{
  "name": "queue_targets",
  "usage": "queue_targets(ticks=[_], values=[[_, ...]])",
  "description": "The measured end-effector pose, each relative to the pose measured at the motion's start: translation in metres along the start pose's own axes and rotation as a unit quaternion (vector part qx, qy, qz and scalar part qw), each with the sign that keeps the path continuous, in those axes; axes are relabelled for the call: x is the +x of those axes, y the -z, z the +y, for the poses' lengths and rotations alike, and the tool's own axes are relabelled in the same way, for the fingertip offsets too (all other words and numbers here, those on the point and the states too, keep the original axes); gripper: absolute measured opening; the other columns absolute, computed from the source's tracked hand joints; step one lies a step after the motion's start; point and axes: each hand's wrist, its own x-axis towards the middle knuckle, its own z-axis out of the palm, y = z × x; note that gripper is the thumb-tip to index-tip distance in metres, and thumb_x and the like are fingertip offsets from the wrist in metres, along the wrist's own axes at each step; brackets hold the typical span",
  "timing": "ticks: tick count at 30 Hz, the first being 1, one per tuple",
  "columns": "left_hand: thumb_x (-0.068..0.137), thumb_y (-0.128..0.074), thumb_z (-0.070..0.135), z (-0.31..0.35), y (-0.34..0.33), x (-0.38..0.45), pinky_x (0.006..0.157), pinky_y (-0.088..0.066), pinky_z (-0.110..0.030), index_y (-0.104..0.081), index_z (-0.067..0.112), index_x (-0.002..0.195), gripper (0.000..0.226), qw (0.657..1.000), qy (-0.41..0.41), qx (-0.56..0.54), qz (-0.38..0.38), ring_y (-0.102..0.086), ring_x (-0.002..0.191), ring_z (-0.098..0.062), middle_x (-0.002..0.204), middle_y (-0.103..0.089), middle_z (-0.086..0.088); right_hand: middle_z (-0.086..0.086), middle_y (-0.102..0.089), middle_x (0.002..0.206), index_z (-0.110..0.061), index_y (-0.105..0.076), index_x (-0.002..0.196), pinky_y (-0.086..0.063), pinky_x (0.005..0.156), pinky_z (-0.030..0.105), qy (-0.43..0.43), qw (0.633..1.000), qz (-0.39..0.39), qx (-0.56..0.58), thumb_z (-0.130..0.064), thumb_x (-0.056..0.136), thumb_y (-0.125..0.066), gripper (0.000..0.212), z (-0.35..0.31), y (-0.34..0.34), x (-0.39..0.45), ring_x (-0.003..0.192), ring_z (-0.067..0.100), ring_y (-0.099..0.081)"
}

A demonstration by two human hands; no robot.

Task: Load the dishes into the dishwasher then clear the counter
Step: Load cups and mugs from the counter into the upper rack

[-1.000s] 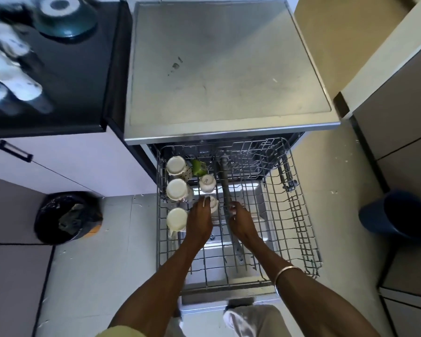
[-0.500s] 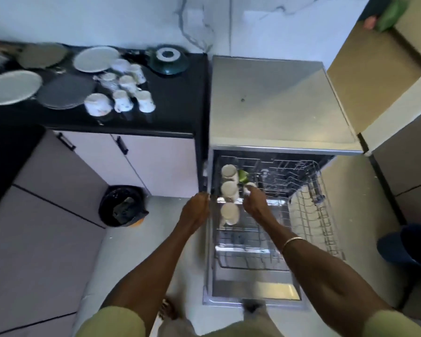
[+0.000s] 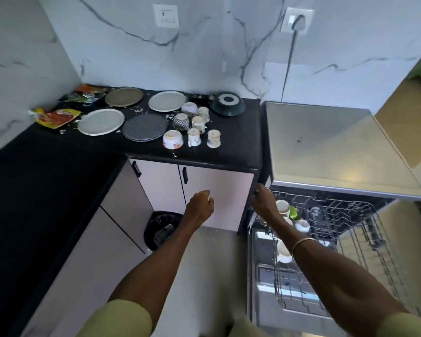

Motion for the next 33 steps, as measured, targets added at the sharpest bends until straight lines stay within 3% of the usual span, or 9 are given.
queue_targets(ticks=[5, 14, 19, 23, 26, 29, 33], values=[[0.1, -0.046, 0.02, -0.026, 0.034, 0.048, 0.106, -0.04, -0.038, -0.049, 0.008, 0.142, 0.043, 1.0, 0.003, -0.008, 0.019, -0.05, 0.13, -0.03, 0.141, -0.054, -0.015, 0.02, -0.059, 0.129, -0.005, -0.052, 0.133, -0.043, 0.097, 0.035, 0.022, 1.0, -0.004, 0.021, -0.004, 0.088, -0.055, 0.045, -0.05, -0.023, 0.045, 0.121, 0.036, -0.054], [0.094, -0.051, 0.011, -0.044, 0.077, 0.181, 0.097, -0.05, -0.041, -0.053, 0.002, 0.135, 0.042, 0.996, -0.005, -0.037, 0.079, -0.062, 0.112, -0.033, 0.128, -0.062, -0.018, 0.02, -0.055, 0.129, -0.009, -0.044, 0.139, -0.047, 0.097, 0.039, 0.044, 0.997, -0.03, 0.057, -0.008, 0.084, -0.061, 0.058, -0.113, -0.046, 0.16, 0.115, 0.035, -0.057], [0.086, -0.057, 0.008, -0.04, 0.086, 0.246, 0.094, -0.048, -0.045, -0.052, 0.0, 0.133, 0.048, 0.994, -0.026, 0.036, 0.1, -0.056, 0.112, -0.038, 0.124, -0.058, -0.022, 0.02, -0.048, 0.132, -0.012, -0.038, 0.14, -0.043, 0.095, 0.035, 0.059, 0.995, -0.032, 0.079, -0.013, 0.079, -0.069, 0.068, -0.139, -0.054, 0.213, 0.118, 0.035, -0.051], [0.084, -0.061, 0.014, -0.038, 0.089, 0.283, 0.098, -0.043, -0.045, -0.046, 0.002, 0.137, 0.057, 0.994, -0.042, 0.085, 0.059, -0.05, 0.117, -0.041, 0.134, -0.049, -0.021, 0.021, -0.046, 0.137, -0.014, -0.034, 0.145, -0.041, 0.099, 0.04, 0.065, 0.995, -0.045, 0.054, -0.025, 0.077, -0.075, 0.081, -0.154, -0.066, 0.245, 0.123, 0.037, -0.048], [0.089, -0.062, 0.023, -0.044, 0.089, 0.31, 0.1, -0.041, -0.045, -0.037, 0.002, 0.144, 0.063, 0.994, -0.044, 0.097, 0.004, -0.047, 0.122, -0.042, 0.139, -0.044, -0.023, 0.02, -0.042, 0.142, -0.015, -0.029, 0.15, -0.041, 0.102, 0.04, 0.049, 0.995, -0.072, 0.042, -0.024, 0.077, -0.077, 0.088, -0.16, -0.074, 0.262, 0.127, 0.035, -0.047], [0.09, -0.063, 0.025, -0.047, 0.09, 0.326, 0.099, -0.042, -0.043, -0.04, 0.002, 0.141, 0.06, 0.994, -0.045, 0.095, -0.036, -0.049, 0.12, -0.041, 0.137, -0.041, -0.021, 0.017, -0.043, 0.143, -0.018, -0.029, 0.15, -0.041, 0.102, 0.038, 0.04, 0.996, -0.079, 0.031, -0.024, 0.073, -0.078, 0.091, -0.162, -0.082, 0.27, 0.127, 0.033, -0.047], [0.088, -0.065, 0.024, -0.053, 0.091, 0.338, 0.1, -0.041, -0.042, -0.042, 0.003, 0.139, 0.059, 0.994, -0.051, 0.081, -0.06, -0.048, 0.12, -0.04, 0.135, -0.042, -0.02, 0.011, -0.056, 0.124, -0.023, -0.043, 0.132, -0.049, 0.089, 0.037, 0.027, 0.998, -0.058, 0.024, -0.03, 0.072, -0.078, 0.069, -0.161, -0.093, 0.273, 0.11, 0.031, -0.058]])
